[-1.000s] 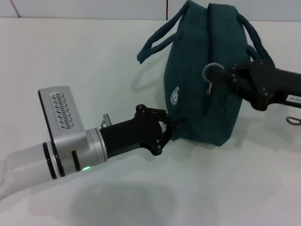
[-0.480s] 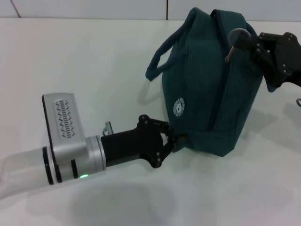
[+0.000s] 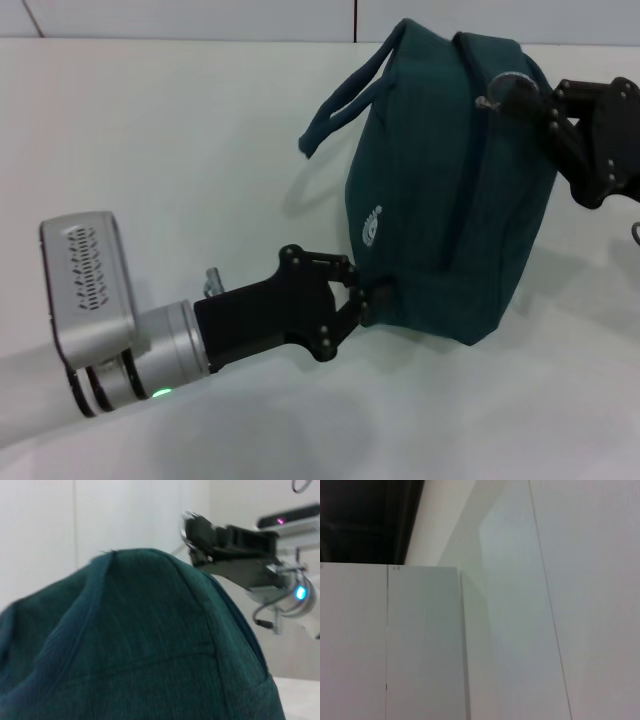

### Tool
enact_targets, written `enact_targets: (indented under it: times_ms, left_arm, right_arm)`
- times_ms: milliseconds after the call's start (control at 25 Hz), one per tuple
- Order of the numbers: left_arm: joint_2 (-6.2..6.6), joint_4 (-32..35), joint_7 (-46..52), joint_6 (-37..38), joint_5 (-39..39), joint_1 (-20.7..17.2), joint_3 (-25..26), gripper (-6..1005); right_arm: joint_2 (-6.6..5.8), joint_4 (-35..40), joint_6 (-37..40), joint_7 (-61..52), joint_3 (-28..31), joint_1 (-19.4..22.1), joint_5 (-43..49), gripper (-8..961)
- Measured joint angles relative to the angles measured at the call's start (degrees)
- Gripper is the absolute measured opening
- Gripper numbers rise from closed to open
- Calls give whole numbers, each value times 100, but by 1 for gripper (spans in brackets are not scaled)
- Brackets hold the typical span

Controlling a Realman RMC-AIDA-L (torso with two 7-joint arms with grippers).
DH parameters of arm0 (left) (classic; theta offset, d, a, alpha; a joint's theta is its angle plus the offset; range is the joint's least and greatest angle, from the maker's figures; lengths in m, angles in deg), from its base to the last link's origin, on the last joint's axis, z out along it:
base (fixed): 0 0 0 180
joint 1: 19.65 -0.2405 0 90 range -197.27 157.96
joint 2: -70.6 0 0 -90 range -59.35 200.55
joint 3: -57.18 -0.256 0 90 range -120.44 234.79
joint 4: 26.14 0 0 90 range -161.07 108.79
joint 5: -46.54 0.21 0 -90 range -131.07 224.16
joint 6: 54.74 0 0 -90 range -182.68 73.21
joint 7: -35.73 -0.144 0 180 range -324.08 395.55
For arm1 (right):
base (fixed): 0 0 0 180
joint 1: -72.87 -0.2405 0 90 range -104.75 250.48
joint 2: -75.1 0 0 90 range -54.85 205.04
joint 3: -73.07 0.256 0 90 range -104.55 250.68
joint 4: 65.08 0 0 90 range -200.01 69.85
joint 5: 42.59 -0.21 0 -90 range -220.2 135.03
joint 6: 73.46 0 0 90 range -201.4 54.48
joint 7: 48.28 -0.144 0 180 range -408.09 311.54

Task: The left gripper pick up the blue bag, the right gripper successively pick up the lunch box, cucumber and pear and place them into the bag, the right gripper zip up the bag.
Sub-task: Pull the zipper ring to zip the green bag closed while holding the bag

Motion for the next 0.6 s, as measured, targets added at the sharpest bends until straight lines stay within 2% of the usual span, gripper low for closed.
enact_targets:
  times_ms: [280,600]
  left_arm:
    - [-21,50,-56,97,-262,-185,1,182]
    - [-29,108,486,657,-698,-249,0,381]
  right_arm:
    - [0,-99,22,310,-4,0,-4,9]
    - [-1,-137,25,521,-77,-8,-16,9]
